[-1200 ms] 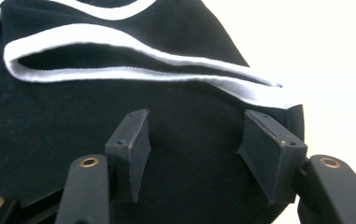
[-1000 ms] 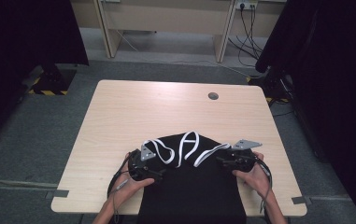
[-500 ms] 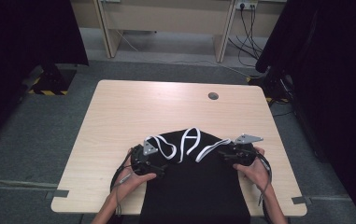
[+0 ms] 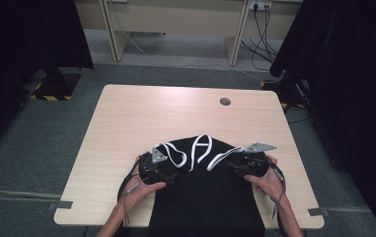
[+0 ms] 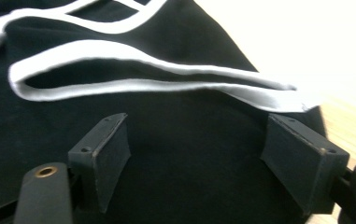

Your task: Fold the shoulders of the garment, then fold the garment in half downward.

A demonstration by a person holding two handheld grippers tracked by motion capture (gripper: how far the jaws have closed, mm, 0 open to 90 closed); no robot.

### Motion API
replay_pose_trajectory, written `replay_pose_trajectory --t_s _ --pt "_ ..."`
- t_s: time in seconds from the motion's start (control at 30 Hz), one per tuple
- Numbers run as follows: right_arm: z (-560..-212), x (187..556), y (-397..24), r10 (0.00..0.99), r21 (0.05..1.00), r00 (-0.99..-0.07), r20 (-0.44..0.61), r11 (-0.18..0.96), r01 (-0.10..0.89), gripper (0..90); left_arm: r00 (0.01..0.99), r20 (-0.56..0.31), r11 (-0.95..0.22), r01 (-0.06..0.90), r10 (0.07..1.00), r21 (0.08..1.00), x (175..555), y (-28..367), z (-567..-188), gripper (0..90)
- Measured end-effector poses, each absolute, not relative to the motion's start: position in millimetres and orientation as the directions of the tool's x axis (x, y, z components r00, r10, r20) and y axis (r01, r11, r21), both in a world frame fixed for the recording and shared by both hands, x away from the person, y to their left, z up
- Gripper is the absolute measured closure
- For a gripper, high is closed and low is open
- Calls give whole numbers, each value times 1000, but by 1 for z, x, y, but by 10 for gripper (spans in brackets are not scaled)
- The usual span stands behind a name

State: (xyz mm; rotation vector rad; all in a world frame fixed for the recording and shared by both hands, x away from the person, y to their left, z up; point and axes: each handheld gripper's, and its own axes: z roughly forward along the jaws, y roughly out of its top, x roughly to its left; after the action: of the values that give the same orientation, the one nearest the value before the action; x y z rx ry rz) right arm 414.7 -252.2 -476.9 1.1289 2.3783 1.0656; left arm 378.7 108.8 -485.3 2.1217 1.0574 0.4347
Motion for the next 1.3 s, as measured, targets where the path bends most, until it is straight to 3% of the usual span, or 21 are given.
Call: replay_pose_trajectory --t_s 0.47,0.77,1.3 --pt "-463 412 -253 766 763 -637 87 359 537 196 612 -30 -403 555 790 728 379 110 -485 0" --pt "-460 420 -258 781 762 -616 106 334 555 180 621 -121 -333 563 775 756 381 117 -477 11" --pt "-457 458 -246 792 736 -604 89 356 575 178 567 -154 -281 603 809 747 429 121 -466 12"
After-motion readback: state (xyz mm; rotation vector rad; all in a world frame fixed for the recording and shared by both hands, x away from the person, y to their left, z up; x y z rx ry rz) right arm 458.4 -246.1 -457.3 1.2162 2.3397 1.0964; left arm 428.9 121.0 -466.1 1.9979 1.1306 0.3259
